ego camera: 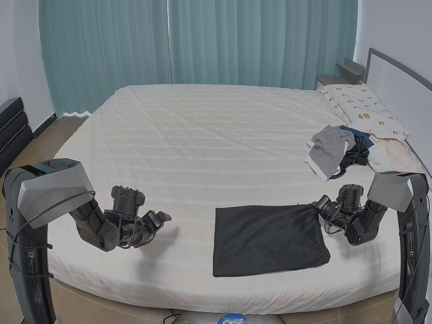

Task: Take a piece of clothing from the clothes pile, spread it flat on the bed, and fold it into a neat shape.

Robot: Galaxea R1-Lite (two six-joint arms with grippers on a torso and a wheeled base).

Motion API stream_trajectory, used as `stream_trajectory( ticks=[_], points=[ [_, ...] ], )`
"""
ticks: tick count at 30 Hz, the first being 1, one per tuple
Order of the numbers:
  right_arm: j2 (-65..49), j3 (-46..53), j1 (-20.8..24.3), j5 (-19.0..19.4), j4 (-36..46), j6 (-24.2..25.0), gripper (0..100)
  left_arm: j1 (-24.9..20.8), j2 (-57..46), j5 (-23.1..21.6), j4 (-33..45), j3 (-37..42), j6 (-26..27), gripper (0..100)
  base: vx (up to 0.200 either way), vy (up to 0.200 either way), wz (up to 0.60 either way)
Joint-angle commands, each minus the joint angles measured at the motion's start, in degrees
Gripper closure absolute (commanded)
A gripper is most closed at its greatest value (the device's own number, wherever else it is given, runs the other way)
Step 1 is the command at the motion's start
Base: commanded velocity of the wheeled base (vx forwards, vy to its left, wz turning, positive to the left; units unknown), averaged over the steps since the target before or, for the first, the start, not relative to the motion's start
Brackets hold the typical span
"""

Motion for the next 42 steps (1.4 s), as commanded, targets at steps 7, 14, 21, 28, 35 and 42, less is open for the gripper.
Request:
stream_trajectory(
  ticks=[7, 14, 21, 28, 35, 42],
  points=[
    [-0.4, 1.7, -1.4, 0.3, -4.7, 0.6, 0, 0.0, -0.2, 0.0, 0.0, 0.0, 0.0, 0, 0.0, 0.0, 0.0],
    [-4.5, 8.8, -6.1, 6.8, -10.8, 4.9, 0, -1.1, -0.9, -0.2, 0.0, 0.5, -0.4, 0, 0.0, 0.0, 0.0],
    [-4.3, 10.0, -7.2, 9.4, -12.2, 7.5, 0, -3.4, -1.9, -0.2, 0.1, 1.9, -0.4, 0, 0.0, -0.086, 0.0],
    [-4.1, 10.0, -7.1, 9.5, -12.1, 7.4, 0, -4.3, -2.5, -0.3, 0.1, 2.7, -0.5, 0, 0.0, -0.2, 0.0],
    [-3.8, 10.1, -6.8, 9.4, -12.2, 7.2, 0, -5.7, -2.5, -0.2, 0.0, 2.9, -0.4, 0, 0.0, -0.2, 0.0],
    [-3.8, 10.0, -6.8, 9.4, -12.2, 7.1, 0, -6.3, -2.1, -2.3, 0.0, 1.1, 0.0, 0, 0.0, -0.029, 0.0]
  ],
)
